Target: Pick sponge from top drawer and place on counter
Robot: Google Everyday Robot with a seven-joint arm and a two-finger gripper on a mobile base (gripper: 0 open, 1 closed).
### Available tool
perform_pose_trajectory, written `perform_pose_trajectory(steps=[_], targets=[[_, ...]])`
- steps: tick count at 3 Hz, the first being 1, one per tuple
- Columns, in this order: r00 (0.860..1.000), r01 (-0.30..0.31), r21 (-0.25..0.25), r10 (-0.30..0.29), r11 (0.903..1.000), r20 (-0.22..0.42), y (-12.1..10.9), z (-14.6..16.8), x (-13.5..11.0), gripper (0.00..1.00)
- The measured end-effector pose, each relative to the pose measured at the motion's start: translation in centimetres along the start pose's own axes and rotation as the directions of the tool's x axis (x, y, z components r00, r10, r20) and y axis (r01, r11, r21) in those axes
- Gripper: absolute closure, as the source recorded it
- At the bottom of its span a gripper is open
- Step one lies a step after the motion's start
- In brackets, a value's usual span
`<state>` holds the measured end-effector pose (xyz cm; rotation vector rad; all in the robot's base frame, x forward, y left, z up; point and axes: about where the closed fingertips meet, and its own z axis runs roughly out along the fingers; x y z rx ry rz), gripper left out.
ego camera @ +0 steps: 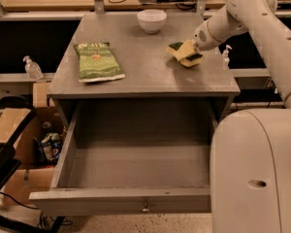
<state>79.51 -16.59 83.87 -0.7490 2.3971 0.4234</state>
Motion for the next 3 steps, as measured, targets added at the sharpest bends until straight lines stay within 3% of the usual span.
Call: perform_pose_trajectory(steps=[1, 2, 3], targets=[[1.0, 0.0, -0.005, 0.0, 1.0, -0.005, 0.13, 0.52, 0.1, 0.19], [1.0, 0.0, -0.009, 0.0, 1.0, -0.009, 0.23, 0.87, 0.17, 0.0], [1.0, 0.0, -0.009, 0.0, 1.0, -0.009, 0.24, 0.92, 0.18, 0.0]])
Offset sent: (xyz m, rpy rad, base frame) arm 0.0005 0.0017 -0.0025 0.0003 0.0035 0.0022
